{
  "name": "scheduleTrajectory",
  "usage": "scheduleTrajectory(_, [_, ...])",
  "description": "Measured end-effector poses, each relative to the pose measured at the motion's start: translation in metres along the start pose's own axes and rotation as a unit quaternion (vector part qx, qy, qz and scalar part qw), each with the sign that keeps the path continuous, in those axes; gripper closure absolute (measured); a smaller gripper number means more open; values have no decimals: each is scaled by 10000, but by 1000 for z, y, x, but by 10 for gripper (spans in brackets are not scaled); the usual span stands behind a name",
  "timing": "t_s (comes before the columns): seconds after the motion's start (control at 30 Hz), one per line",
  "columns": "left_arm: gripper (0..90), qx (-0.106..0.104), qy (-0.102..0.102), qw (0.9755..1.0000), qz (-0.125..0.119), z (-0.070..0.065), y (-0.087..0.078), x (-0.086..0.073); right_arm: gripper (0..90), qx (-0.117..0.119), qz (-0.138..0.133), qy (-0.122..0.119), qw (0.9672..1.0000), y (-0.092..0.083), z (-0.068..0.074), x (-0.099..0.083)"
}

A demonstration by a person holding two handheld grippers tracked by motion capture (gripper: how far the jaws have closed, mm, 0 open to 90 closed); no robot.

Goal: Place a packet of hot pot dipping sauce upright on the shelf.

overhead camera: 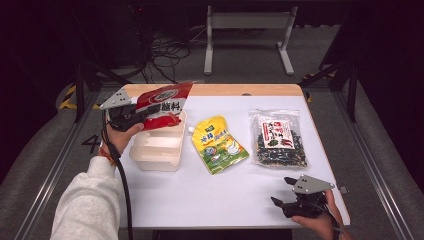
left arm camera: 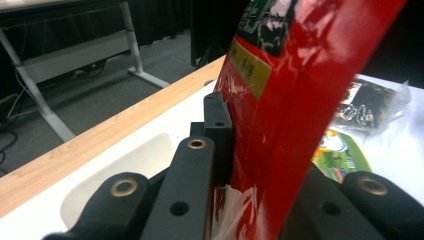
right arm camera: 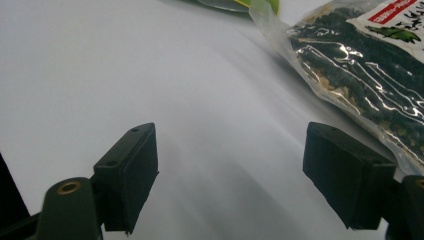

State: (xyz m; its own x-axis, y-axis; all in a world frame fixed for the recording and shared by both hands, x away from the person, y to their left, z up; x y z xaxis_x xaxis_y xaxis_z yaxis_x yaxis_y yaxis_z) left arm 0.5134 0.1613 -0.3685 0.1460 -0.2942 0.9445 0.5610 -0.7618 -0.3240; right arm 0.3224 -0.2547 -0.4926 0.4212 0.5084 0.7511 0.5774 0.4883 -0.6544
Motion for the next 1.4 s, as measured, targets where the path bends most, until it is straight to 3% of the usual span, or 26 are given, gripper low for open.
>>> scheduleTrajectory(0.13, [880, 7, -10, 10000, 68, 7, 10, -1, 221, 2, 43, 42, 10000, 0, 1, -4])
scheduleTrajectory(0.33, [878, -60, 11, 9996, 262, 20, 40, -5, 222, -4, 88, 101, 9999, -3, 3, -11])
scheduleTrajectory(0.6, [869, 95, -7, 9985, 540, 31, 61, -12, 222, -23, 115, 66, 9999, -6, 7, -14])
scheduleTrajectory(0.67, [856, 144, -39, 9977, 654, 33, 63, -18, 222, -17, 112, 57, 9999, -7, 7, -15])
scheduleTrajectory(0.7, [847, 187, -138, 9978, 627, 35, 63, -19, 222, -19, 119, 59, 9999, -7, 8, -15])
scheduleTrajectory(0.8, [802, 278, -187, 9976, 603, 36, 60, -18, 222, -21, 113, 45, 9999, -8, 8, -15])
scheduleTrajectory(0.9, [786, 389, -3, 9954, 878, 36, 58, -21, 222, -6, 87, 41, 10000, -9, 8, -13])
scheduleTrajectory(0.97, [797, 385, 14, 9952, 902, 37, 54, -20, 222, -19, 94, 21, 10000, -9, 7, -13])
scheduleTrajectory(1.07, [840, 427, 112, 9924, 1146, 39, 49, -25, 223, -12, 104, 36, 9999, -9, 7, -13])
scheduleTrajectory(1.17, [856, 423, 50, 9907, 1289, 40, 48, -30, 222, -11, 131, 32, 9999, -8, 7, -13])
scheduleTrajectory(1.23, [877, 511, 83, 9861, 1582, 43, 48, -38, 221, -22, 147, 26, 9999, -7, 6, -14])
scheduleTrajectory(1.27, [887, 499, 65, 9852, 1636, 45, 48, -41, 219, -4, 136, 48, 9999, -7, 6, -13])
scheduleTrajectory(1.4, [892, 509, -76, 9856, 1610, 48, 48, -47, 219, 43, 116, 91, 9999, -5, 8, -11])
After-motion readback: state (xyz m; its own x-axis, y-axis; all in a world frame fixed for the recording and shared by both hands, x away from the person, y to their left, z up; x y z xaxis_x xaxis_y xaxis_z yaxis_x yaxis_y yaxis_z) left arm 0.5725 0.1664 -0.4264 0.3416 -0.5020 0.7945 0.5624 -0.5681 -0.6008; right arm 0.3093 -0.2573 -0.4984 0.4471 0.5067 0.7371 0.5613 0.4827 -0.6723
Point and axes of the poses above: each handheld gripper's, and its own axes: y roughly forward along the jaws, x roughly out of its top, z roughly to its left, the point moved 8 cm from there along y, roughly forward along the jaws, and after that the axes turned 3 degrees about y, right-handed, at the moved point
